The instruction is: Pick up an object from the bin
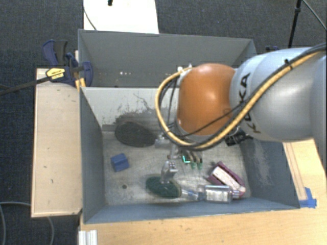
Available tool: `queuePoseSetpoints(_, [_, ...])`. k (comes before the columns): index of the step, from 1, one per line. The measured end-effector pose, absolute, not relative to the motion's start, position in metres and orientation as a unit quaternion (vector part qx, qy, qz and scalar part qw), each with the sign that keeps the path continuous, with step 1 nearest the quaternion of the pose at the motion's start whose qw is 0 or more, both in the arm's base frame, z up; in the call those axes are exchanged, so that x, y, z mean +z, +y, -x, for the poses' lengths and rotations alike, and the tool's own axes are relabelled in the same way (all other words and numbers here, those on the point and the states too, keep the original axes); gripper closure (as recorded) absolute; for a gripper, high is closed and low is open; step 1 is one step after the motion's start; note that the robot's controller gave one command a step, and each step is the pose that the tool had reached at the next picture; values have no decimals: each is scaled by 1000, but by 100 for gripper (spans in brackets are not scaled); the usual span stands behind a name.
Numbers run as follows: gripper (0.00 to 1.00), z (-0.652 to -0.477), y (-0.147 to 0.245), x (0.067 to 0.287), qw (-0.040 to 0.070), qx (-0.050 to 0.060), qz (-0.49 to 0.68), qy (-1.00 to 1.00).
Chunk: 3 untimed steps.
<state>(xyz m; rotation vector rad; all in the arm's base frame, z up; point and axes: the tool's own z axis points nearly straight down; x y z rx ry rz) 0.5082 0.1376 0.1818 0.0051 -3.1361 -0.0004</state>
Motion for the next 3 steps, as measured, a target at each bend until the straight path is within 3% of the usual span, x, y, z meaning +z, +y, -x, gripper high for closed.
queuePoseSetpoints(1, [0,-487,125,71,-3,-2,-20,-1000])
queuePoseSetpoints(2, [100,-489,125,74,-6,-3,-17,-1000])
queuePoseSetpoints(3, [100,-539,105,257,-6,0,-85,-996])
